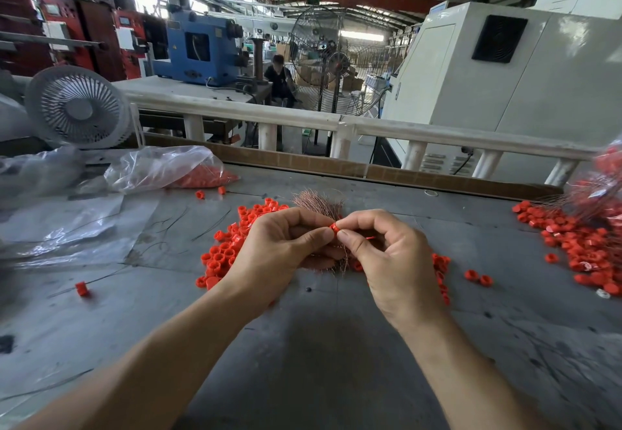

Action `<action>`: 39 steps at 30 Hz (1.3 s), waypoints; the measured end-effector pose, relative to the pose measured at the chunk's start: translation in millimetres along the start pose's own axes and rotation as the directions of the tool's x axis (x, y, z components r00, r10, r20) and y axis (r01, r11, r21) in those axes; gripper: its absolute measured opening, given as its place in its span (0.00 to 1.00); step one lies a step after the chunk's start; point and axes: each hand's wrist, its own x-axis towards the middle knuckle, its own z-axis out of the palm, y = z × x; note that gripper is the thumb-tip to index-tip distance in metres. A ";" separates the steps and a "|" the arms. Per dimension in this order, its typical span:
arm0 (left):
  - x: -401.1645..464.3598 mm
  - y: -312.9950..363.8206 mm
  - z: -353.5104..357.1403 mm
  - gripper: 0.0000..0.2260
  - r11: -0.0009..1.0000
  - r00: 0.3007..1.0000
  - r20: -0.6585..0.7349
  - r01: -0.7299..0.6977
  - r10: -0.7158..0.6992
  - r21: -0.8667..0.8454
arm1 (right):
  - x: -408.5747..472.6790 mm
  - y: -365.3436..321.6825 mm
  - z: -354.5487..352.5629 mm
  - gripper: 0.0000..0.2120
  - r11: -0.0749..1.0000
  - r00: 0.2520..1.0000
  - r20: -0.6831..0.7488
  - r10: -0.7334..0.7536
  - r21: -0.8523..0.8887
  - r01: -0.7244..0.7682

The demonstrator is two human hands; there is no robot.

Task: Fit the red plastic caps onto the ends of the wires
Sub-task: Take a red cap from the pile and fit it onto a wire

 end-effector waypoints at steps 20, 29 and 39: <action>-1.6 0.5 0.7 0.06 0.988 0.997 -0.015 -0.068 0.071 0.140 | 2.5 1.4 -2.4 0.08 0.979 0.992 0.026 -0.122 -0.162 0.125; -3.5 2.7 1.7 0.07 1.000 0.999 -0.037 -0.016 0.017 0.022 | 1.6 0.8 2.4 0.07 0.933 0.975 0.035 -0.222 -0.285 0.222; -3.0 1.5 -1.2 0.13 0.997 0.997 -0.014 0.078 -0.078 -0.028 | 1.2 1.3 5.7 0.06 0.906 0.966 0.014 -0.258 -0.344 0.246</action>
